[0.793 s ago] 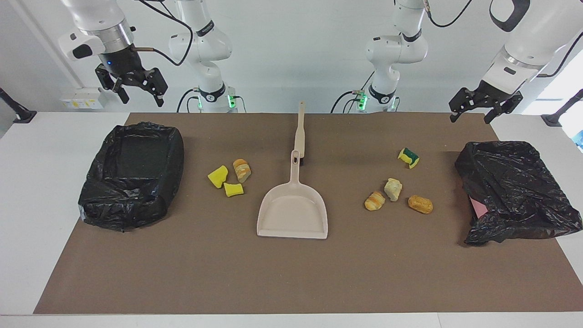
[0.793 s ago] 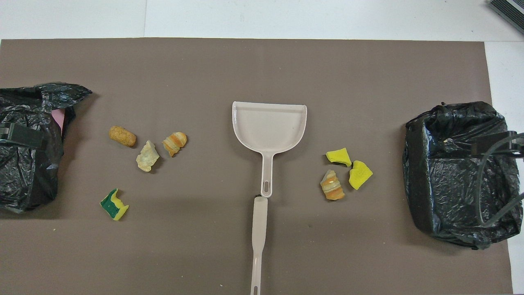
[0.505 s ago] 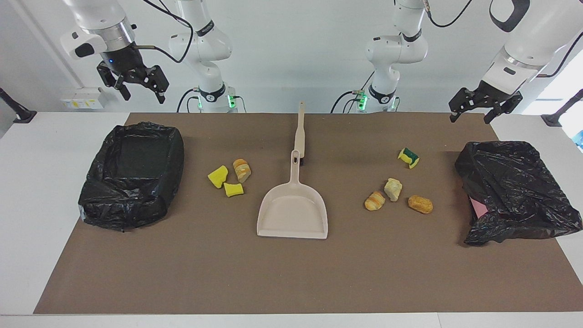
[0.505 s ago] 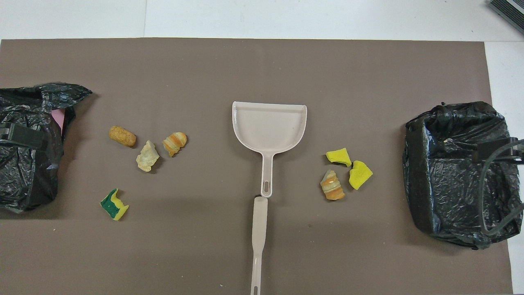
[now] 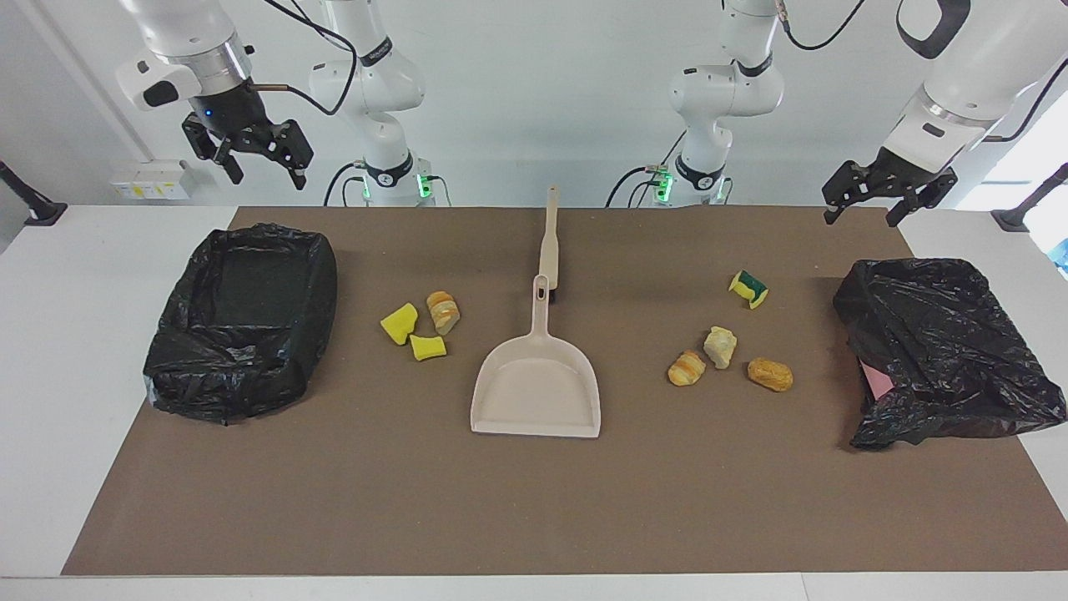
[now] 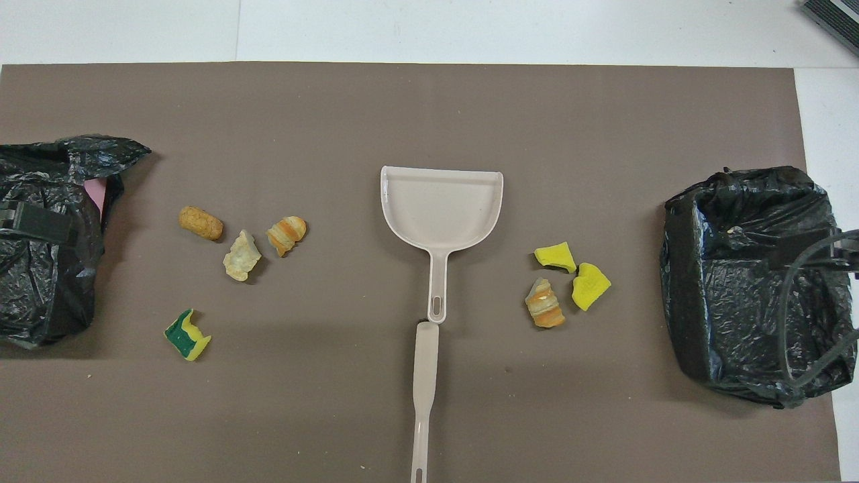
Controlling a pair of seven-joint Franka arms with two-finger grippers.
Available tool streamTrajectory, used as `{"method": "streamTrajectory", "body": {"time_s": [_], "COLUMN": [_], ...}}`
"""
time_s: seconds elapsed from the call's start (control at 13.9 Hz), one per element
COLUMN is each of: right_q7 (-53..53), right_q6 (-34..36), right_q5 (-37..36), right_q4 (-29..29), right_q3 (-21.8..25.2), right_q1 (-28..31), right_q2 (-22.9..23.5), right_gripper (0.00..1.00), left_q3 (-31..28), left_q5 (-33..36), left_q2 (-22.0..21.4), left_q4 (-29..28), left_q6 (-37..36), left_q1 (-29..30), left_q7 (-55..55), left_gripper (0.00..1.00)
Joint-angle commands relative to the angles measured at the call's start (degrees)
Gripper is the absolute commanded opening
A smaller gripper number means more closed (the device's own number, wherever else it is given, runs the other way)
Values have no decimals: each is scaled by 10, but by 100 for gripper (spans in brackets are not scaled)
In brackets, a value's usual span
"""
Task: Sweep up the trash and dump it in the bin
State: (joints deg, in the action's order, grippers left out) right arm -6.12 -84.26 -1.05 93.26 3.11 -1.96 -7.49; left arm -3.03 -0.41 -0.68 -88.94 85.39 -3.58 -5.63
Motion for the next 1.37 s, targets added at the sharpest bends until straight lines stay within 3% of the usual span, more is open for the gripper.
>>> {"method": "streamTrajectory", "body": {"time_s": [0.0,0.79,1.08,1.3], "right_q7": [6,7,7,8], "right_q6": [-8,-11,-12,-12], "right_q5": [11,11,11,11], "right_q4": [14,20,20,20], "right_q3": [-1,-1,-1,-1], "right_q1": [9,6,6,6], "right_q2": [-9,-9,-9,-9], "right_gripper": [100,100,100,100], "left_q3": [-3,5,8,8], "left_q5": [-7,-9,-11,-16], "left_q2": [-11,-14,-25,-56], "left_q4": [-9,-15,-28,-73], "left_q6": [3,-2,-1,5], "left_q1": [-2,-14,-72,-127], "left_q7": [-6,-8,4,45], "left_gripper": [100,100,100,100]}}
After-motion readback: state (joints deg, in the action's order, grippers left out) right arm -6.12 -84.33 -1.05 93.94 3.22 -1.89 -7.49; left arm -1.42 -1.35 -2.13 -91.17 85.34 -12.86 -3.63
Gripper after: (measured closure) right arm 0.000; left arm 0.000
